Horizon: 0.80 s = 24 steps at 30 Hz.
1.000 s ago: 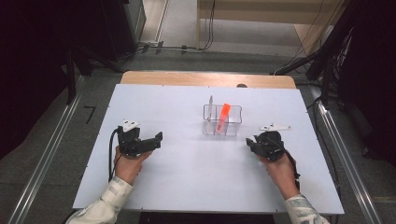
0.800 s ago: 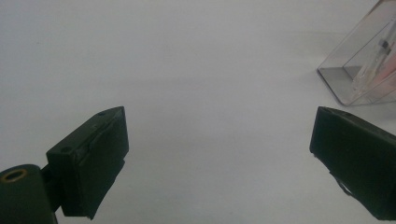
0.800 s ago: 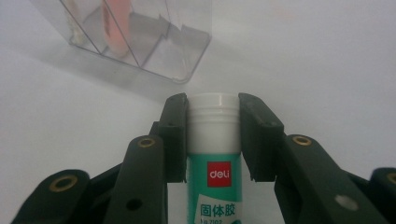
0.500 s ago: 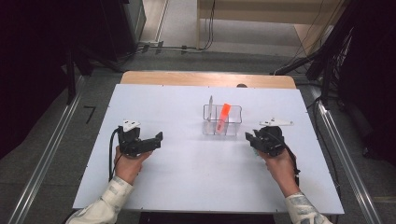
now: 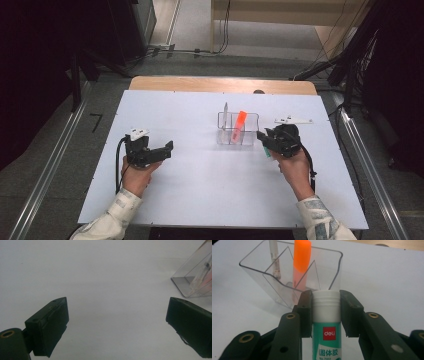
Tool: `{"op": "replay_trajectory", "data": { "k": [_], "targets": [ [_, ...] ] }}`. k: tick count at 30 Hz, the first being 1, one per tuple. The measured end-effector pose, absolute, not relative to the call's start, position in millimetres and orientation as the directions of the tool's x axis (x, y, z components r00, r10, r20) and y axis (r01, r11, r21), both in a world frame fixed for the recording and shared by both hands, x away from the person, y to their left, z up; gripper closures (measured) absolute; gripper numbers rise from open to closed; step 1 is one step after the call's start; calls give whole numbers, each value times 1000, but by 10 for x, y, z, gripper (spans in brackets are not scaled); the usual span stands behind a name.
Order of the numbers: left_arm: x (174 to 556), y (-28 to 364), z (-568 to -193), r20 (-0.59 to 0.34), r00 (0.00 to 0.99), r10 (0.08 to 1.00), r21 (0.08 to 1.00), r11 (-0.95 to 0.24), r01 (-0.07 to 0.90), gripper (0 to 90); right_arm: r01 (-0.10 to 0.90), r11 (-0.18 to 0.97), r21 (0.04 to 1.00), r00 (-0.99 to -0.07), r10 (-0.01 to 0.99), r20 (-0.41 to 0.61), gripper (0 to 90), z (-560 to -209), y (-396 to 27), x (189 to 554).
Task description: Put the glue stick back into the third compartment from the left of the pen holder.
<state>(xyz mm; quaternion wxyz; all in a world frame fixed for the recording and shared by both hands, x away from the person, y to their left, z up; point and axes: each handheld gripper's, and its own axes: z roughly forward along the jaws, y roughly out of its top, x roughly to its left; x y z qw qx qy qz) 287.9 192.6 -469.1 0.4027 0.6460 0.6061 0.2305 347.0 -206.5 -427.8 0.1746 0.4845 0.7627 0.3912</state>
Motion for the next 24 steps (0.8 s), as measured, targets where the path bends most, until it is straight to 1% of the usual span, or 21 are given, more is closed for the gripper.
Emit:
{"op": "replay_trajectory", "data": {
  "k": [9, 17, 24],
  "targets": [
    [2880, 1930, -4690, -191, 159, 969, 800, 60, 597, 48, 586, 225, 779, -476, 873, 105, 633, -4170, -1974, 3542],
    [2887, 1944, -4693, -192, 158, 969, 799, 61, 598, 48, 584, 186, 790, -459, 879, 132, 633, -4060, -1907, 3701],
    [2888, 1948, -4695, -192, 158, 969, 797, 60, 600, 48, 593, 162, 789, -440, 886, 149, 633, -4048, -1850, 3851]
  ]
}}
